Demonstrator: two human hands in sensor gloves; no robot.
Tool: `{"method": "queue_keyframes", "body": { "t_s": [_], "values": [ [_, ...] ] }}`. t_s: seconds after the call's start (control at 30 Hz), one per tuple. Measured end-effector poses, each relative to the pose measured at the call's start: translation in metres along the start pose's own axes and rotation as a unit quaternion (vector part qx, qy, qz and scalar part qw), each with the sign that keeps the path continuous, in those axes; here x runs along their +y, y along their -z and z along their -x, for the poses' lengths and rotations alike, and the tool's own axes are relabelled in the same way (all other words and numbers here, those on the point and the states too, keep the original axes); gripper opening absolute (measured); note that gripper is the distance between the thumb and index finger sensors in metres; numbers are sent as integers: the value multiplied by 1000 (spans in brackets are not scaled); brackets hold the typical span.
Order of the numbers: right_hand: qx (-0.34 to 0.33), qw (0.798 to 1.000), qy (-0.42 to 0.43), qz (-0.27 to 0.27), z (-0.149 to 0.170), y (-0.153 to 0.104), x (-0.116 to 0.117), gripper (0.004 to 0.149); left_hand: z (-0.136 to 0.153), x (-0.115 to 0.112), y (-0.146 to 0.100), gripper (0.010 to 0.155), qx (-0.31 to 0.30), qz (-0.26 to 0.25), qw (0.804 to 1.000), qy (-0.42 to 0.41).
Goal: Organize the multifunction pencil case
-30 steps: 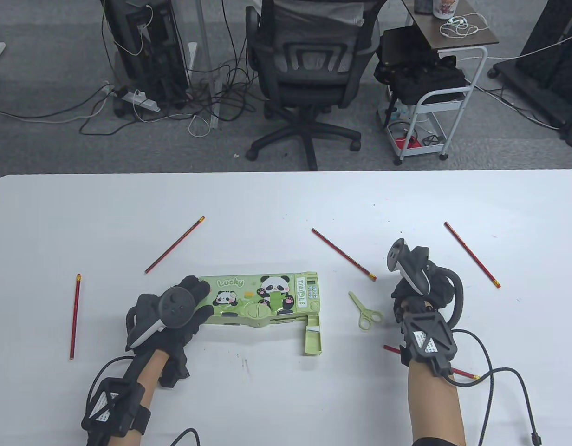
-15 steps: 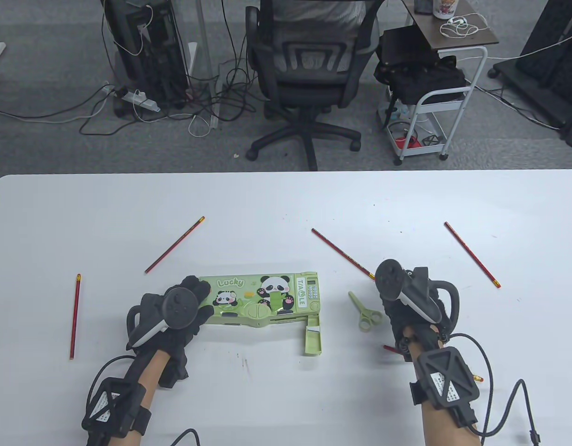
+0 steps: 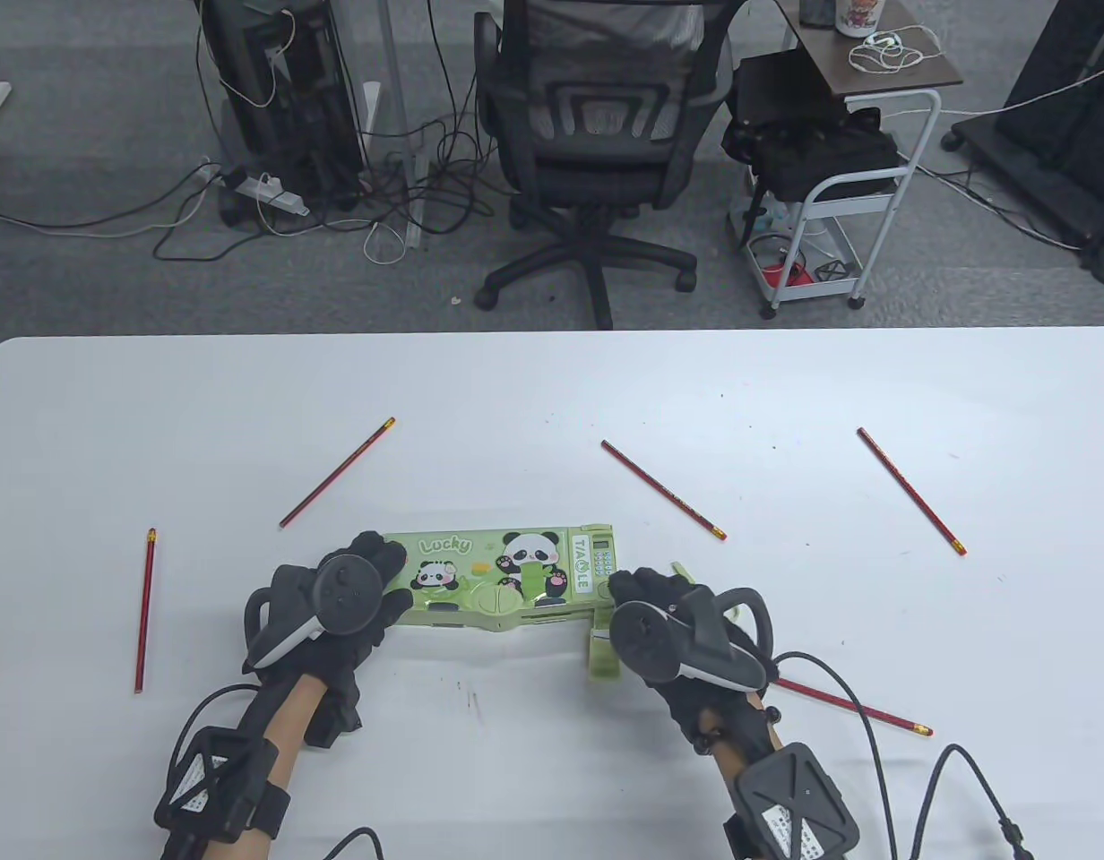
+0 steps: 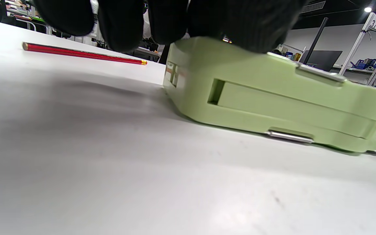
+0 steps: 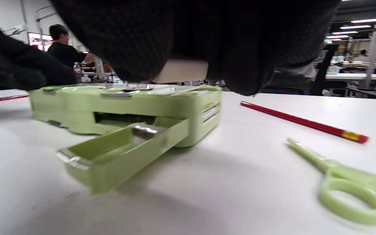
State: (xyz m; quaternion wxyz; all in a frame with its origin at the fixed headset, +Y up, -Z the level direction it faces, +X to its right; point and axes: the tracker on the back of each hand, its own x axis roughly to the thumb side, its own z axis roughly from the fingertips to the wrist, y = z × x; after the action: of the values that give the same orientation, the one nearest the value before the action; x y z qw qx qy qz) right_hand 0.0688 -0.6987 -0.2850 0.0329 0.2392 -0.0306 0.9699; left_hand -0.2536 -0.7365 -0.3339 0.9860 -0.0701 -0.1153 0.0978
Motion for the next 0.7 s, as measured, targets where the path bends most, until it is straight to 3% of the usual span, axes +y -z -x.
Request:
{"method": "queue_keyframes", "body": {
  "t_s": [0.2,0.7],
  "values": [
    [-40,999,-22,-20,-21,0,14,63,0,0,0,61,0,0,1000,-2],
    [-69,993,-83,-49,-35,-2,24,65,1,0,0,61,-1,2,1000,-1]
  ]
}}
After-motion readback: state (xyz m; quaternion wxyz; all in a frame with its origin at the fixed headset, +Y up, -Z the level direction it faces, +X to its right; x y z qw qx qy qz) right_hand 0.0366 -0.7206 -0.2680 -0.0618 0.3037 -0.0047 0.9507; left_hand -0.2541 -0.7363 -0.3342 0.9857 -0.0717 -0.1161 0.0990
